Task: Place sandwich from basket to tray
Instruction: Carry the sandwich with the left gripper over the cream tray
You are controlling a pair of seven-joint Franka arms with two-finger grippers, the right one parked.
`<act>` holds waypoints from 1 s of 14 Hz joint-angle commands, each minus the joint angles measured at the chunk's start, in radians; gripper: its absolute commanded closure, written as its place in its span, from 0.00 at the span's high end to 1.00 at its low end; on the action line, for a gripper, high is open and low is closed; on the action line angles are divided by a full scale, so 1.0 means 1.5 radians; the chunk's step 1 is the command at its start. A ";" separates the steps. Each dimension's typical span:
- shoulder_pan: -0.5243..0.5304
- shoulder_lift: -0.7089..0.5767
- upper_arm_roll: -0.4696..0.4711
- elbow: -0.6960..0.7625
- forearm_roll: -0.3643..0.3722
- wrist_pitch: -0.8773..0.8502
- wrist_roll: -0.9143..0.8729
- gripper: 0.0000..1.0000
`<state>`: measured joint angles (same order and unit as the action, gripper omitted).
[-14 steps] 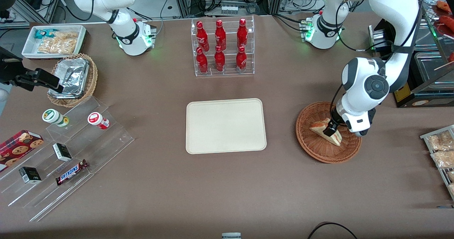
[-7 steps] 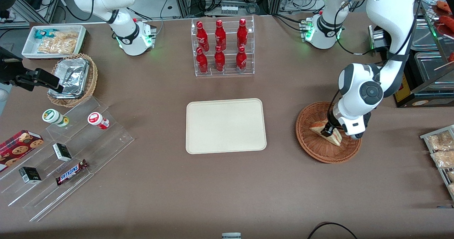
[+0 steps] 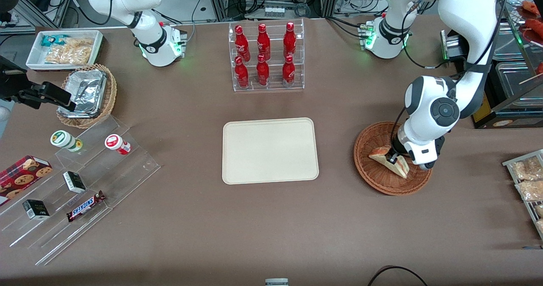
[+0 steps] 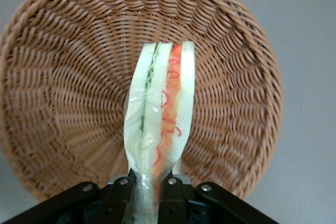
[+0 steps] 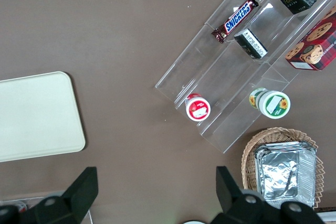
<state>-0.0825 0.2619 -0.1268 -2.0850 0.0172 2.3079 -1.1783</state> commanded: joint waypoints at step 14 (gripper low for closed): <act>-0.354 0.228 0.003 0.441 0.008 -0.245 0.061 0.10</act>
<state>-0.5633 0.5335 -0.1364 -1.5074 0.0180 1.9539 -1.1416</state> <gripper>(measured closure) 0.837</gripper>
